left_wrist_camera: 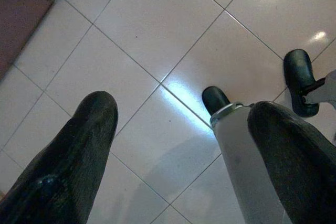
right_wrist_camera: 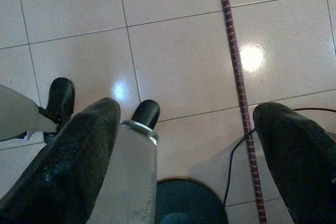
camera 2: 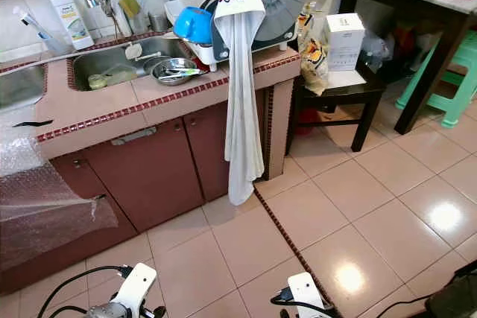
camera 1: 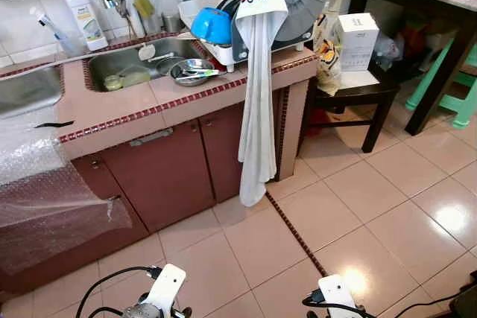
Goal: Kitchen organization
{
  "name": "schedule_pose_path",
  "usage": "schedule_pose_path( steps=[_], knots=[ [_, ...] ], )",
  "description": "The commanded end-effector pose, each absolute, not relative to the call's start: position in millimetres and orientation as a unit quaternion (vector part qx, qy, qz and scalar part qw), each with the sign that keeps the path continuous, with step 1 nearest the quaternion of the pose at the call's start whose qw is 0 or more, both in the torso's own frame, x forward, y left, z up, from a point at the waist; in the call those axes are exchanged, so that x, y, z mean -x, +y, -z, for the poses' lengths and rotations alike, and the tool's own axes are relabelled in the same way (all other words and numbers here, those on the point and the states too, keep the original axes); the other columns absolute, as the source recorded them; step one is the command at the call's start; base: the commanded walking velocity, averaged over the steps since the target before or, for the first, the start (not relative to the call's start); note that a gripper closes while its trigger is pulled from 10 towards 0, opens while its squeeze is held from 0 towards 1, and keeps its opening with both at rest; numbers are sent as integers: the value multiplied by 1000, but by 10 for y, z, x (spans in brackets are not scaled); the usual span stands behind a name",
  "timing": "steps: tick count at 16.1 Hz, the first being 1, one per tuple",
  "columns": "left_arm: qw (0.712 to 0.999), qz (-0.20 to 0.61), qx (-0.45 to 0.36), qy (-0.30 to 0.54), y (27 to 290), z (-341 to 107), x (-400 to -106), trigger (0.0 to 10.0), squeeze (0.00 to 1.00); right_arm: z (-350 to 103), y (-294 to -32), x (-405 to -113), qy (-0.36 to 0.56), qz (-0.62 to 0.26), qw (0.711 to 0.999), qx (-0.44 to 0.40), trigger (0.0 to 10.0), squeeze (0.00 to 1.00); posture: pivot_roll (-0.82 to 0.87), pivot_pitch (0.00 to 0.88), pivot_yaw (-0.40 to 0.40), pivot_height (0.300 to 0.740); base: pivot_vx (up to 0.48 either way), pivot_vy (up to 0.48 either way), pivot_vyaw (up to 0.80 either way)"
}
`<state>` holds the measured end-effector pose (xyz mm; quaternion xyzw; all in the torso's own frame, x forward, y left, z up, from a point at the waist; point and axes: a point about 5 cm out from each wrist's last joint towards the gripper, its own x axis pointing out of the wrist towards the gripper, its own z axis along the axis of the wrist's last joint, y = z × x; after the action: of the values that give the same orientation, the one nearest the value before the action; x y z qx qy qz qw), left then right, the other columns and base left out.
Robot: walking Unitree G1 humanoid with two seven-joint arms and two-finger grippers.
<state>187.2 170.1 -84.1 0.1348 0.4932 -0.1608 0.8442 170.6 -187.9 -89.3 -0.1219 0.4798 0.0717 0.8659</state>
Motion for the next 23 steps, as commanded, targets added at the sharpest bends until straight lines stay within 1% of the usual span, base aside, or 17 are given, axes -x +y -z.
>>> schedule_pose_path(
  steps=[1, 15, 23],
  knots=[
    [844, 170, -147, 488, 1717, 820, -1908, 10000, 0, 898, -1854, -1706, 481, -68, 866, 117, 10000, 0, -85, 0, 92, 740, 337, 0, 0],
    [841, 176, -155, 488, 1714, 804, -1940, 10000, 0, 898, -1826, -1714, 480, -63, 868, 110, 10000, 0, -89, 0, 106, 740, 302, 0, 0],
    [839, 168, -158, 493, 1756, 803, -1940, 10000, 0, 908, -1821, -1692, 483, -64, 867, 107, 10000, 0, -82, 0, 107, 740, 0, 0, 0]
  ],
)
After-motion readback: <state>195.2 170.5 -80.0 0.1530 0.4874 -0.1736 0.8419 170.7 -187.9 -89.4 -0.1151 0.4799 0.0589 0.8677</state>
